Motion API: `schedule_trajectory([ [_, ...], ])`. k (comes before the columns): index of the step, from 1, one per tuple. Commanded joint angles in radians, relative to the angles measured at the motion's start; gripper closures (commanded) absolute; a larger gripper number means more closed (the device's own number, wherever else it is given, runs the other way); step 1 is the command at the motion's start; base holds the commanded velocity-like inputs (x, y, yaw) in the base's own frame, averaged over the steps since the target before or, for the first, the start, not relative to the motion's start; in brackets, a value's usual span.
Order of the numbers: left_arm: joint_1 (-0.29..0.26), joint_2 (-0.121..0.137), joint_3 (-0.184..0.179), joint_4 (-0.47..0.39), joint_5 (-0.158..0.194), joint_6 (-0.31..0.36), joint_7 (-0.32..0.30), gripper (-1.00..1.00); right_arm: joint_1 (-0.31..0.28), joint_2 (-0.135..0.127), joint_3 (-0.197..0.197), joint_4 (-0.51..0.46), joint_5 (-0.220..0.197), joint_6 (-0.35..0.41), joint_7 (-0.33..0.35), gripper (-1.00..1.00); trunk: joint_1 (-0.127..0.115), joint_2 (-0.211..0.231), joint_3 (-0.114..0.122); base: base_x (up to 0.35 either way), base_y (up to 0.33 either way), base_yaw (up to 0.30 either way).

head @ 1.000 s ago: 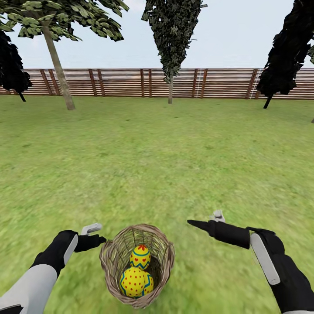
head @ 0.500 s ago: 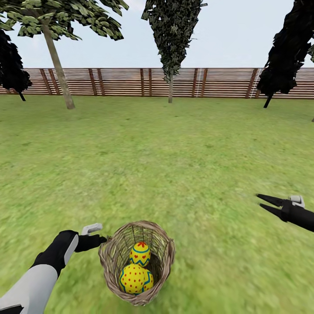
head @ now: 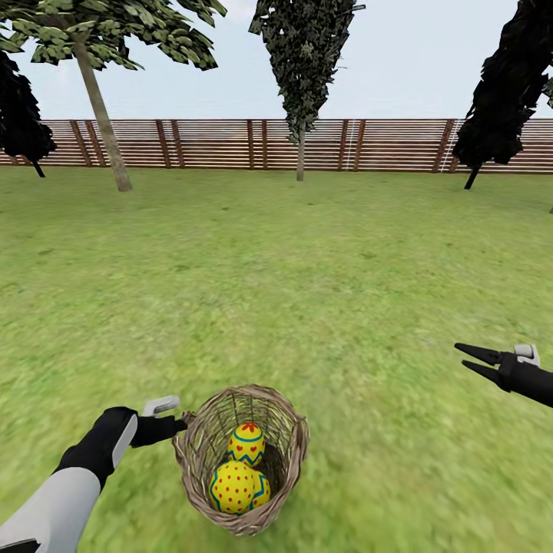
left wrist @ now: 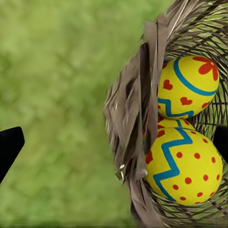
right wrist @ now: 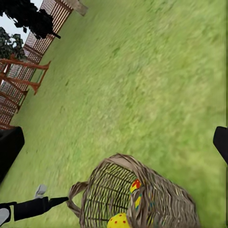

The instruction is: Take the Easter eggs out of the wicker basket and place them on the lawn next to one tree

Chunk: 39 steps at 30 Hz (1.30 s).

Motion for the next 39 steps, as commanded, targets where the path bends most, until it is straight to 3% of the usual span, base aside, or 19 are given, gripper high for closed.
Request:
schedule_trajectory([
  [1, 0.0, 0.0, 0.004, -0.005, 0.001, 0.012, -0.003, -1.0, -0.001, 0.001, -0.001, 0.0, 0.009, 0.004, 0.005, -1.0, 0.0, 0.0, -0.001, 0.0, 0.0, 0.0],
  [11, 0.0, -0.001, 0.002, -0.037, 0.001, 0.064, -0.003, -1.0, -0.001, 0.003, -0.001, -0.001, 0.063, 0.004, 0.007, -1.0, 0.0, 0.0, 0.001, 0.0, 0.0, -0.07],
  [22, 0.0, -0.004, 0.002, -0.062, -0.006, 0.067, 0.006, -1.0, -0.001, 0.003, -0.001, -0.001, 0.063, 0.004, 0.007, -1.0, 0.0, 0.0, 0.004, 0.0, 0.0, -0.038],
  [24, 0.001, -0.004, 0.002, -0.093, -0.018, 0.068, 0.014, -1.0, -0.001, 0.003, -0.001, -0.001, 0.063, 0.004, 0.007, -1.0, 0.0, 0.0, 0.004, 0.0, 0.0, 0.0],
  [29, 0.002, -0.009, 0.003, -0.126, -0.115, 0.077, 0.023, -1.0, -0.001, 0.003, -0.001, -0.001, 0.062, 0.004, 0.007, -1.0, 0.0, 0.0, 0.004, 0.0, 0.0, 0.0],
  [33, 0.002, -0.032, 0.004, -0.13, -0.18, 0.079, 0.026, -1.0, -0.001, 0.003, -0.001, -0.001, 0.063, 0.004, 0.007, -1.0, 0.0, 0.0, 0.004, 0.0, 0.0, 0.0],
  [34, 0.002, -0.047, 0.004, -0.129, -0.201, 0.079, 0.061, -1.0, -0.001, 0.003, -0.001, -0.001, 0.063, 0.004, 0.007, -1.0, 0.0, 0.0, 0.004, 0.0, 0.0, 0.0],
  [35, 0.002, -0.053, 0.004, -0.129, -0.206, 0.08, 0.08, -1.0, -0.001, 0.003, -0.001, -0.001, 0.063, 0.004, 0.007, -1.0, 0.0, 0.0, 0.004, 0.0, 0.0, 0.0],
  [38, 0.002, -0.1, 0.005, -0.126, -0.215, 0.08, 0.223, -1.0, -0.001, 0.003, -0.001, 0.0, 0.062, 0.004, 0.007, -1.0, 0.0, 0.0, 0.004, 0.0, 0.0, 0.0],
  [39, 0.002, -0.106, 0.005, -0.125, -0.215, 0.08, 0.238, -1.0, -0.001, 0.003, -0.001, 0.0, 0.062, 0.004, 0.007, -1.0, 0.0, 0.0, 0.004, 0.0, 0.0, 0.0],
])
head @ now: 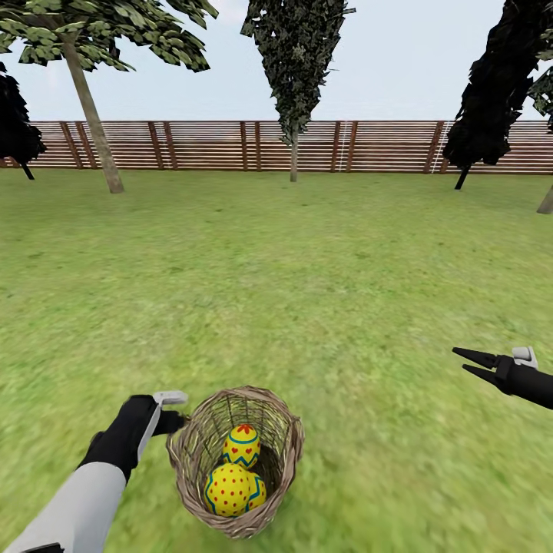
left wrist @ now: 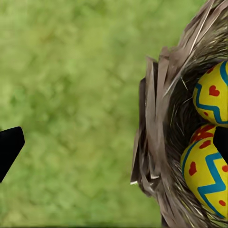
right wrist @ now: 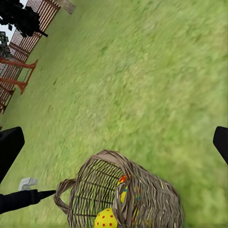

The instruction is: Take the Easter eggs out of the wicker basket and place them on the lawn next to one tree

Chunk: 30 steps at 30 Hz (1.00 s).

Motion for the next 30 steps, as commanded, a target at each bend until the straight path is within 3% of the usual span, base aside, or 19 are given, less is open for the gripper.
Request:
schedule_trajectory([
  [1, -0.001, -0.004, 0.002, -0.001, -0.004, 0.004, 0.008, -1.0, -0.001, 0.0, -0.001, 0.0, 0.003, 0.004, 0.005, -1.0, 0.0, 0.0, -0.001, 0.0, 0.0, 0.0],
  [11, -0.001, -0.011, 0.002, 0.004, -0.002, 0.003, 0.018, -1.0, -0.001, 0.0, -0.001, 0.001, 0.003, 0.004, 0.004, -1.0, 0.0, 0.0, 0.0, 0.0, 0.0, -0.067],
  [21, -0.001, -0.008, 0.005, 0.006, -0.001, -0.003, -0.116, -1.0, -0.001, 0.0, -0.001, 0.001, 0.003, 0.004, 0.004, -1.0, 0.0, 0.0, 0.001, 0.0, 0.0, -0.047],
  [30, -0.001, -0.003, 0.006, 0.004, -0.001, -0.003, -0.124, -1.0, -0.001, 0.001, -0.001, 0.002, 0.003, 0.004, 0.003, -1.0, 0.008, -0.014, -0.005, 0.0, 0.0, 0.0],
])
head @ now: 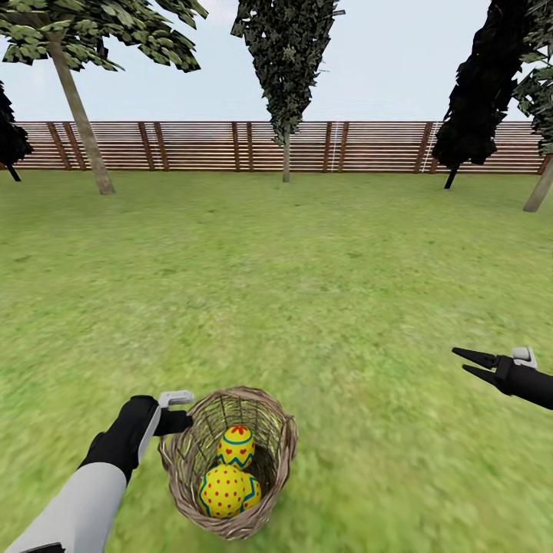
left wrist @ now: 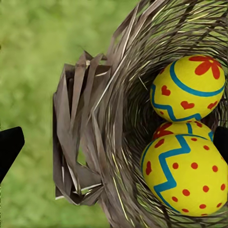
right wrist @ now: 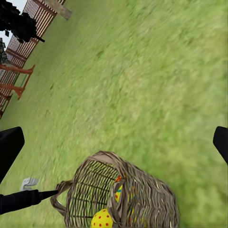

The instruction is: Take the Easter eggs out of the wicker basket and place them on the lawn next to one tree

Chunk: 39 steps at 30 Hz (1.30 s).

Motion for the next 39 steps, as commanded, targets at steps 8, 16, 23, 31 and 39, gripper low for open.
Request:
schedule_trajectory([
  [8, -0.001, 0.01, 0.005, -0.005, -0.009, 0.0, -0.025, -1.0, -0.001, 0.0, -0.001, -0.001, 0.002, 0.004, 0.005, -1.0, 0.011, -0.022, -0.01, 0.0, 0.0, 0.0],
  [16, -0.001, 0.072, 0.005, -0.006, -0.011, -0.001, -0.214, -1.0, -0.001, 0.0, -0.001, -0.001, 0.002, 0.004, 0.005, -1.0, 0.011, -0.022, -0.01, 0.0, 0.0, 0.0],
  [23, -0.001, 0.079, 0.004, -0.008, -0.014, -0.001, -0.244, -1.0, -0.001, 0.0, -0.001, 0.0, 0.002, 0.004, 0.005, -1.0, 0.015, -0.029, -0.014, 0.0, 0.0, 0.0],
  [31, -0.001, 0.079, 0.004, -0.01, -0.018, -0.002, -0.24, -1.0, -0.001, 0.0, -0.001, 0.0, 0.002, 0.004, 0.005, -1.0, 0.034, -0.064, -0.029, 0.0, 0.0, 0.0],
  [39, -0.001, 0.079, 0.005, -0.011, -0.018, -0.003, -0.24, -1.0, -0.001, 0.0, -0.001, 0.0, 0.002, 0.004, 0.005, -1.0, 0.065, -0.12, -0.054, 0.0, 0.0, 0.0],
])
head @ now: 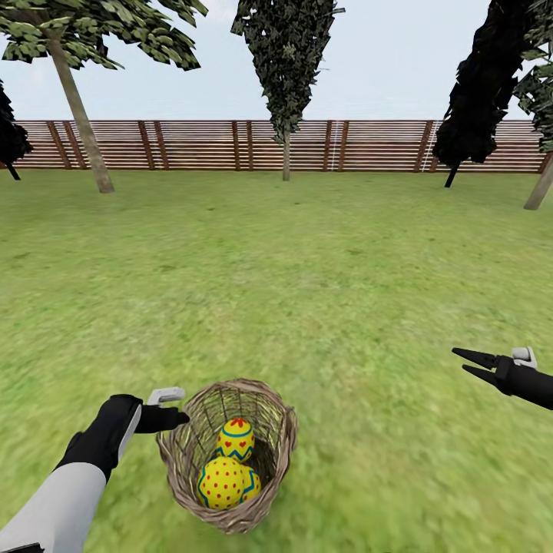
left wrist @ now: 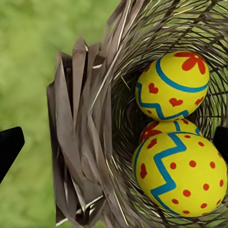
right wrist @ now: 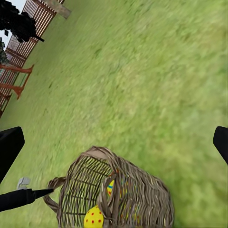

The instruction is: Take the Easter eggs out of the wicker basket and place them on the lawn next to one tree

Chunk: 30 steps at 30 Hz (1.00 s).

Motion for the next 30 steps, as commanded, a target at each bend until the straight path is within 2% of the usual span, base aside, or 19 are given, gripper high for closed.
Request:
schedule_trajectory([
  [1, -0.001, -0.001, 0.004, -0.001, -0.01, 0.003, -0.009, -1.0, -0.001, 0.0, -0.001, 0.0, 0.002, 0.004, 0.005, -1.0, 0.004, -0.008, -0.004, 0.0, 0.0, 0.0],
  [19, -0.001, 0.001, 0.003, -0.001, -0.01, 0.005, -0.009, -1.0, -0.001, 0.0, -0.001, -0.001, 0.004, 0.003, 0.006, -1.0, 0.073, -0.134, -0.061, 0.0, 0.0, 0.0],
  [27, -0.001, -0.001, 0.003, 0.0, -0.01, 0.006, -0.009, -1.0, -0.001, 0.0, -0.001, -0.001, 0.004, 0.003, 0.005, -1.0, 0.073, -0.134, -0.061, 0.0, 0.0, 0.0],
  [28, -0.001, -0.001, 0.003, 0.001, -0.009, 0.005, -0.01, 1.0, -0.001, 0.0, -0.001, -0.001, 0.004, 0.003, 0.005, -1.0, 0.073, -0.134, -0.061, 0.0, 0.0, 0.0],
  [30, -0.001, 0.0, 0.004, 0.001, -0.009, 0.005, -0.01, 1.0, -0.001, 0.0, -0.001, -0.001, 0.004, 0.003, 0.005, -1.0, 0.073, -0.134, -0.061, 0.0, 0.0, 0.0],
])
